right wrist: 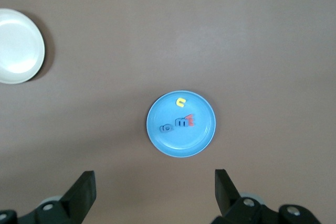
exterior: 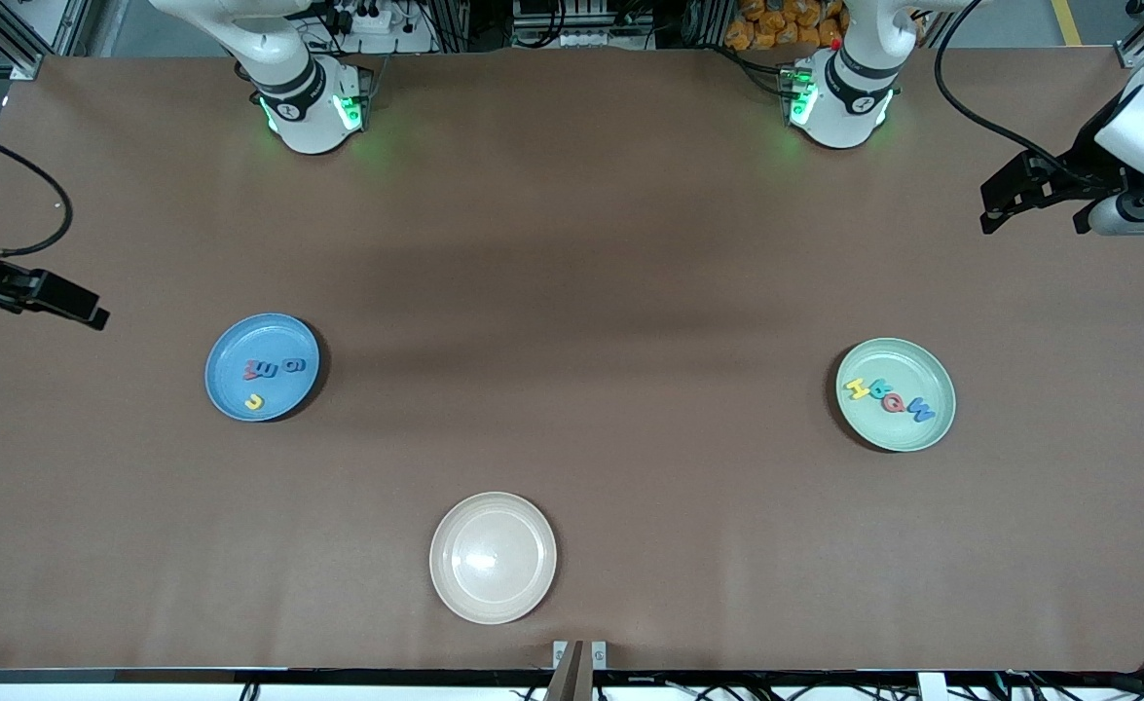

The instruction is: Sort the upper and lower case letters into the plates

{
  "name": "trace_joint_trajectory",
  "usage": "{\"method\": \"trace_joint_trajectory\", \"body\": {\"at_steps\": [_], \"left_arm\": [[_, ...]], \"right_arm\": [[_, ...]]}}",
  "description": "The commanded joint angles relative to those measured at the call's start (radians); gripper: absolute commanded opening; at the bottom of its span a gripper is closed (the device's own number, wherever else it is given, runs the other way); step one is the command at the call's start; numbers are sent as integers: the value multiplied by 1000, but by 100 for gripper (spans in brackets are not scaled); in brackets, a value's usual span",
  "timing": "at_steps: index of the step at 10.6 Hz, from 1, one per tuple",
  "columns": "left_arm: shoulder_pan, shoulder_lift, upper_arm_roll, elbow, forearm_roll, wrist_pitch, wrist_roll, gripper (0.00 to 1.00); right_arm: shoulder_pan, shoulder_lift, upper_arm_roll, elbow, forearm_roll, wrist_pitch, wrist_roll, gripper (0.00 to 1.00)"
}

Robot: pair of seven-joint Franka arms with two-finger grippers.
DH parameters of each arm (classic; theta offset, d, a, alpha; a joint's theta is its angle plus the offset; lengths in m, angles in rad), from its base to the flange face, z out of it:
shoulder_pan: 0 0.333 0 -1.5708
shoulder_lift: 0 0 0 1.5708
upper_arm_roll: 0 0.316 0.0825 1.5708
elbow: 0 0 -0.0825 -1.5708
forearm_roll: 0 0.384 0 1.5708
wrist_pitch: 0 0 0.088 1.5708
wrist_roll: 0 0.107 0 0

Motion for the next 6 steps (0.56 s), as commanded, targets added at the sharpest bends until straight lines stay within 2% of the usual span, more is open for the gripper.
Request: {"method": "trace_joint_trajectory", "body": {"at_steps": [1,6], "left_arm": [[5,-5,0,10,-27,-3,-15,100],[5,-4,0,10,-27,-4,-16,100]], "right_arm": [[21,-67,-17,-85,10,1,0,100],[33,-60,-7,-96,7,7,-7,100]]}}
